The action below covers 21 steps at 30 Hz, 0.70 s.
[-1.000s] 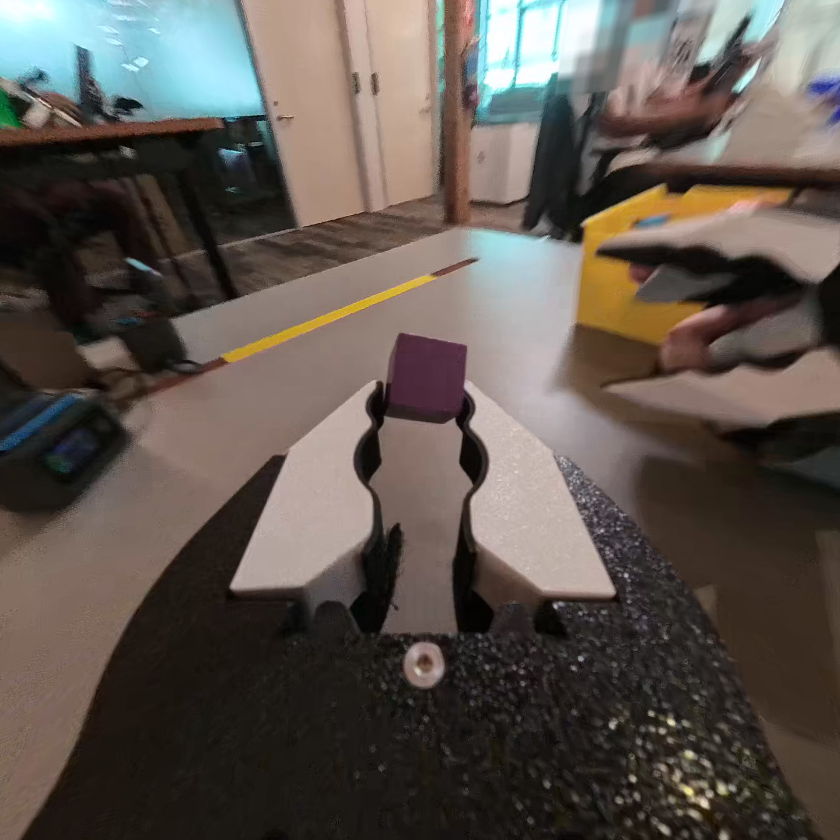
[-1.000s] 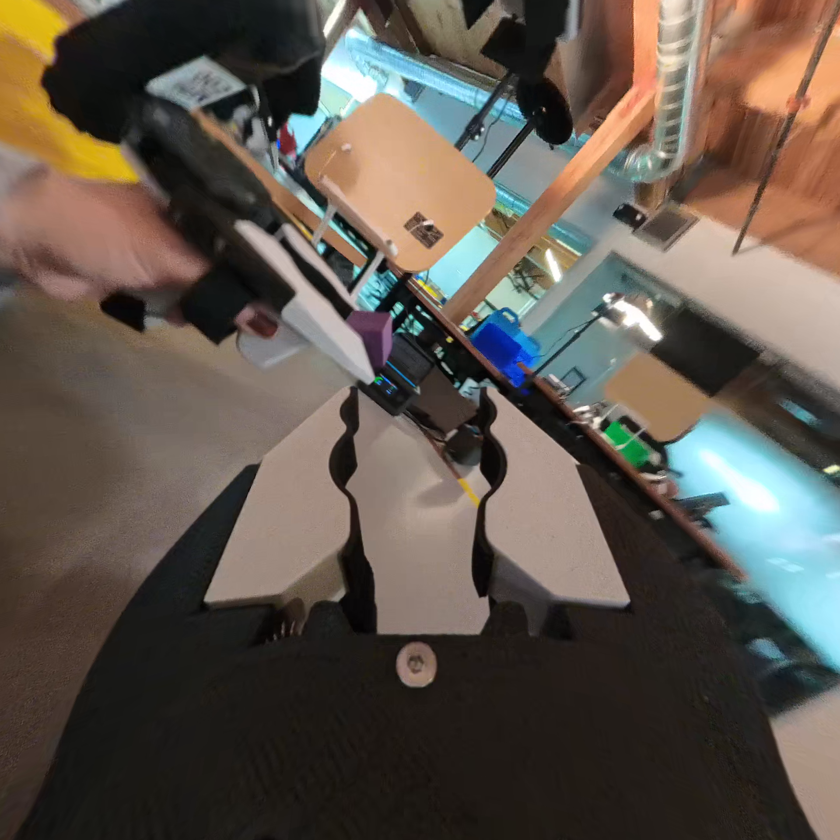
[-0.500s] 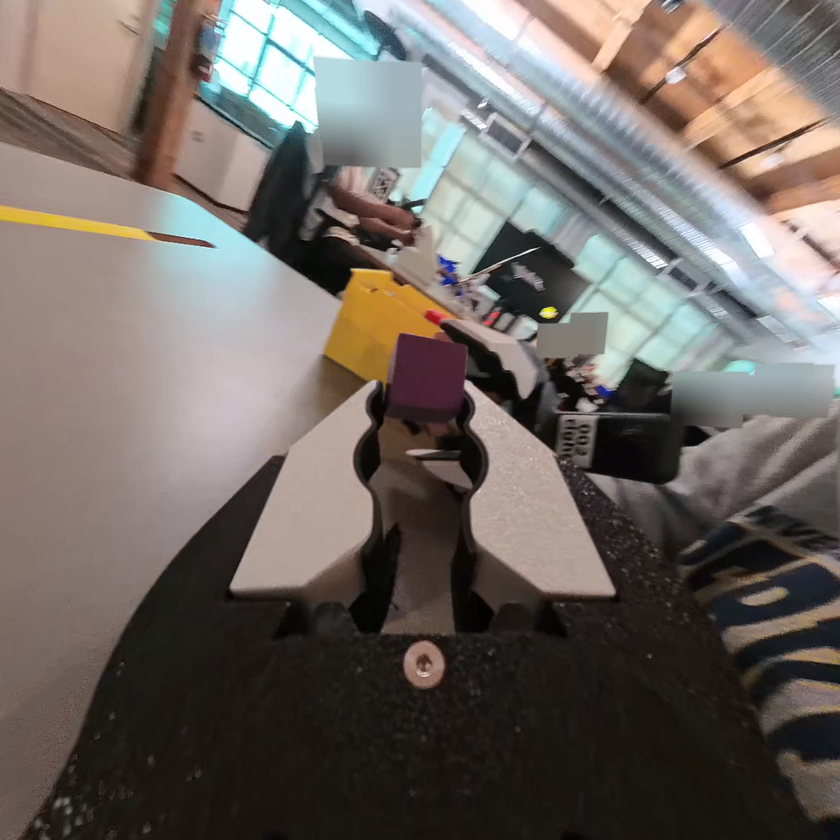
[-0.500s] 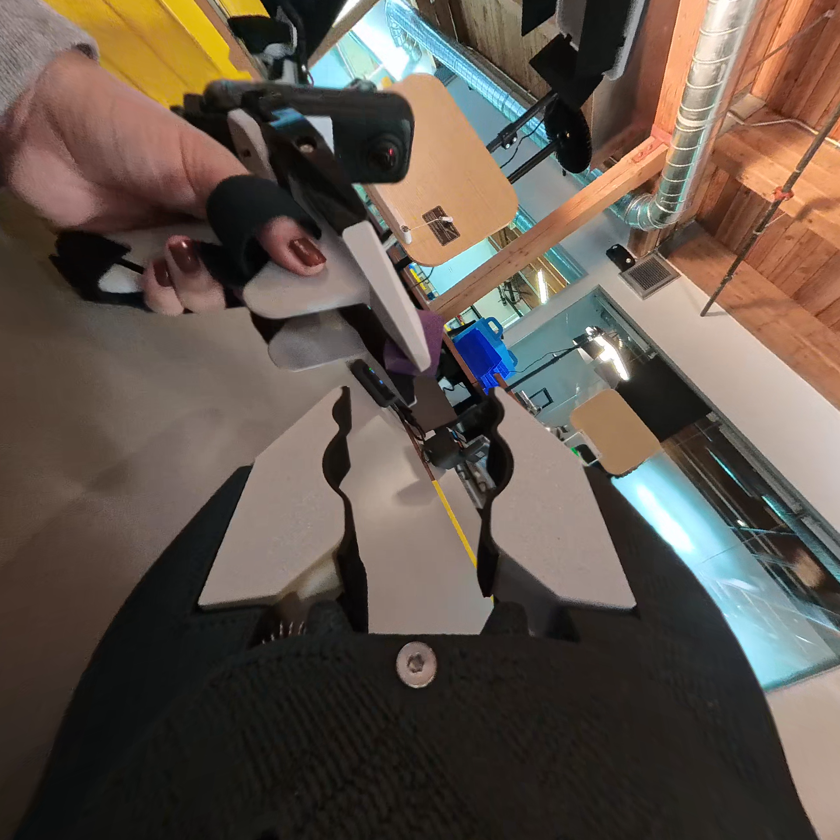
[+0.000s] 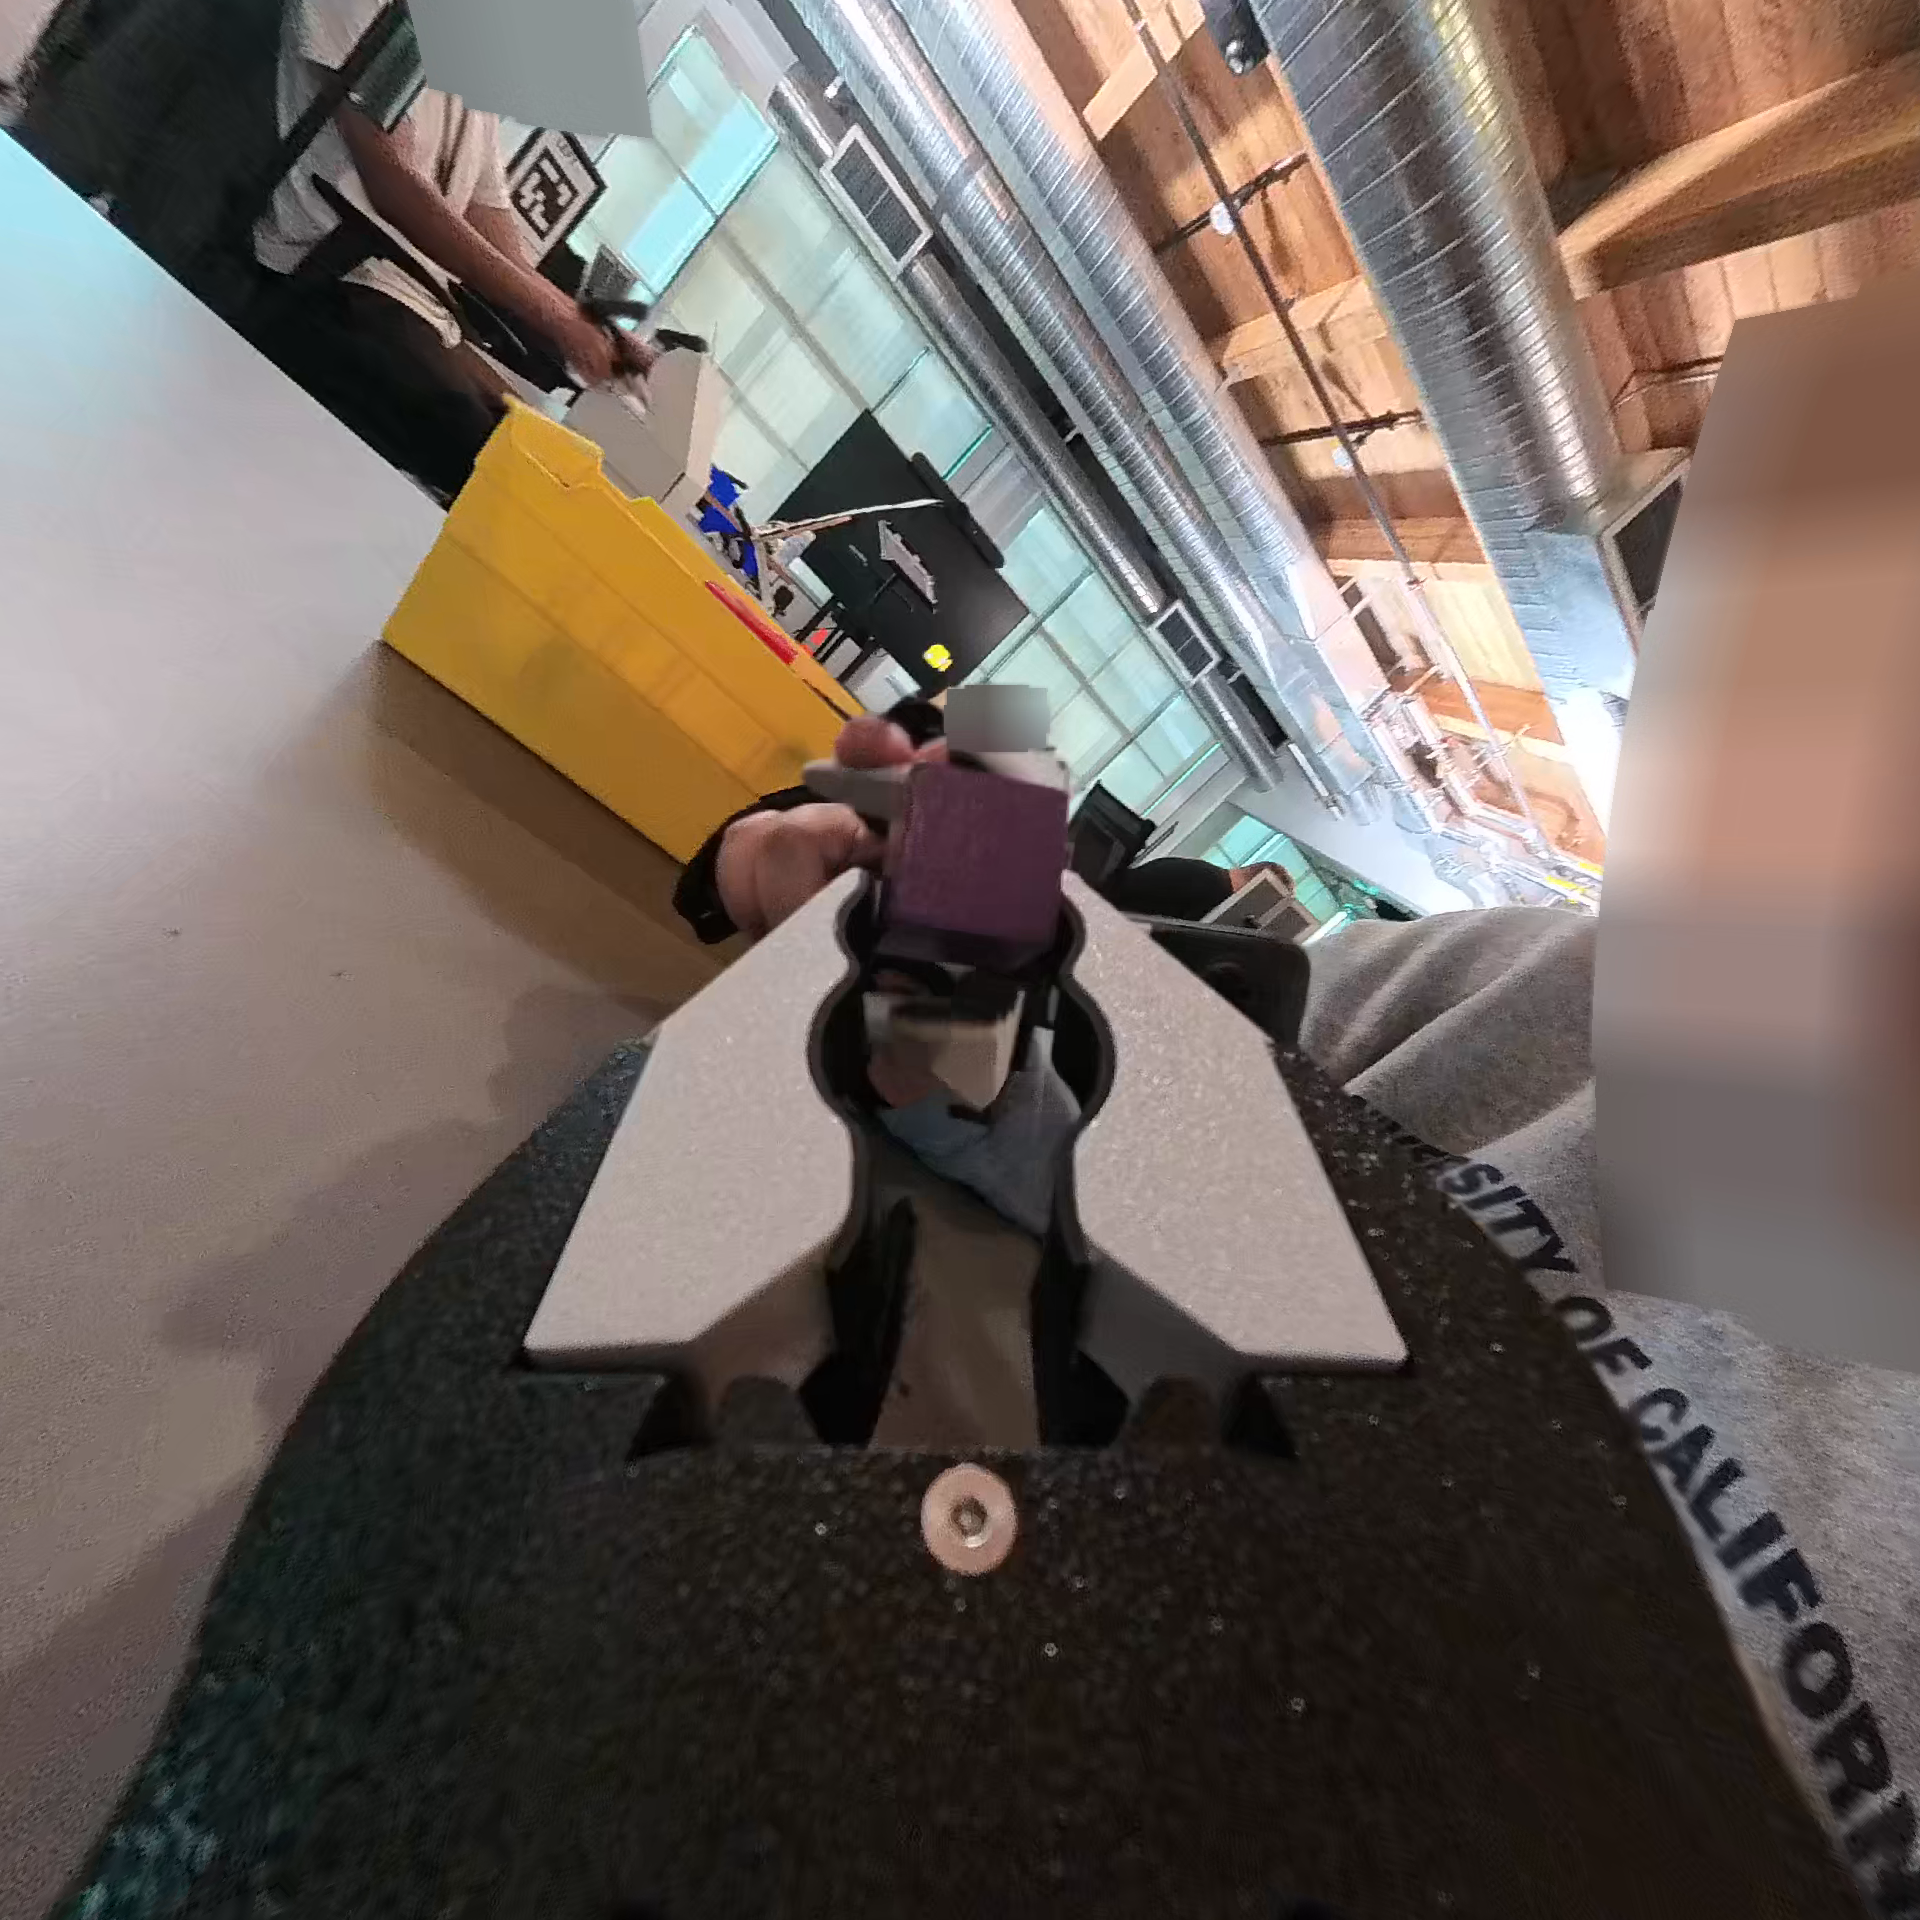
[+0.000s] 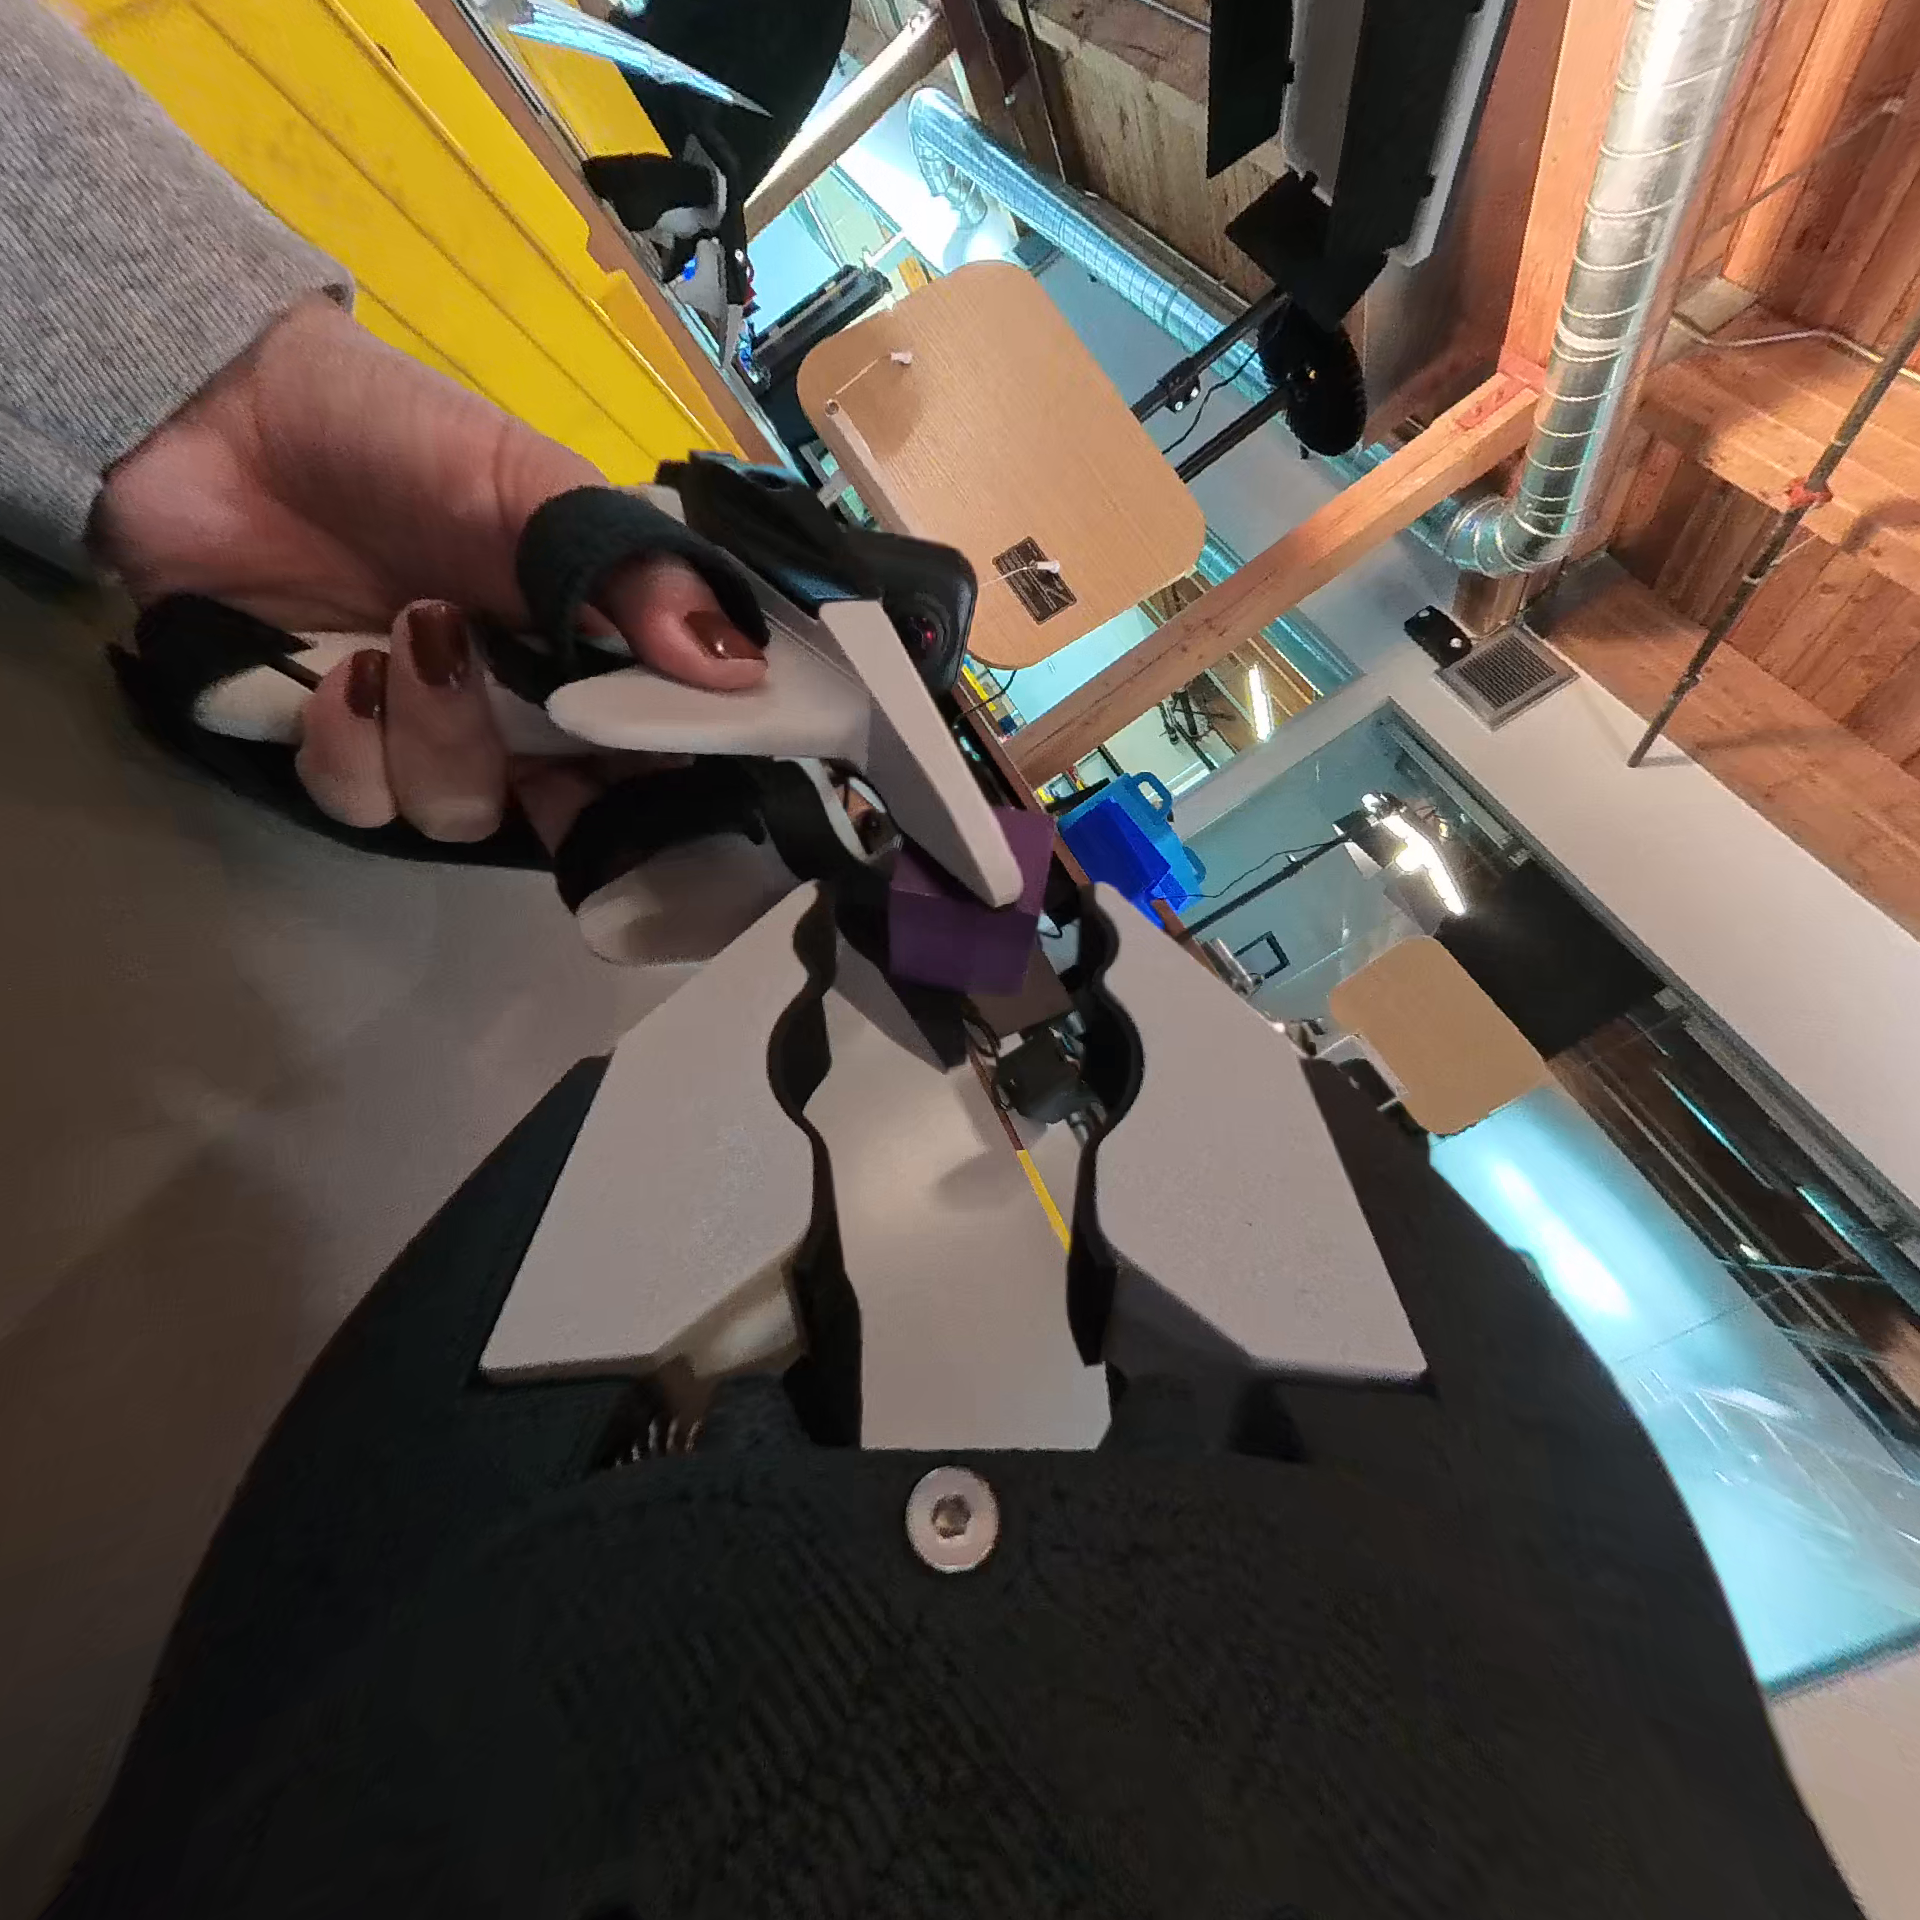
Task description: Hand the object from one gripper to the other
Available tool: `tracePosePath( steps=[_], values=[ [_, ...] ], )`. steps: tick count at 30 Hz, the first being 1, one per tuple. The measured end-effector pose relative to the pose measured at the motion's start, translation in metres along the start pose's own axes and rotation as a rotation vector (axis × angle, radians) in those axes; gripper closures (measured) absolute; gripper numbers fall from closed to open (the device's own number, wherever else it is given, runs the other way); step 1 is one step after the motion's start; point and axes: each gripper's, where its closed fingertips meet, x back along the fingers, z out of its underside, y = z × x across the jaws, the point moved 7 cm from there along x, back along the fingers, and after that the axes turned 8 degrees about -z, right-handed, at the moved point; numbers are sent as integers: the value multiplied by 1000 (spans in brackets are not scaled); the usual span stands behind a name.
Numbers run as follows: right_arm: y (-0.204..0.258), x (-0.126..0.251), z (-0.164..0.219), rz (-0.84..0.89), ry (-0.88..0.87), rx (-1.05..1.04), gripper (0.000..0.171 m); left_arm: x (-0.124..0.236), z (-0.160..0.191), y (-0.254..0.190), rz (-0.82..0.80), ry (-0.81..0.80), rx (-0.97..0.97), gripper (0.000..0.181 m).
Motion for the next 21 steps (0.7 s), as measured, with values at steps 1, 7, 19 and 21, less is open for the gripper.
tracePosePath(
  steps=[1,7,19,21],
  values=[
    [0,0,0,4,0,0,138,-1,1,0,15,7,14,151],
    [-13,3,5,18,8,-174,144,4,-9,0,-21,-71,-57,116],
    [-17,6,37,-166,401,-706,145,66,-40,2,-829,-444,-855,95],
    [-17,19,24,-266,487,-846,144,62,-37,1,-853,-420,-909,98]
  ],
)
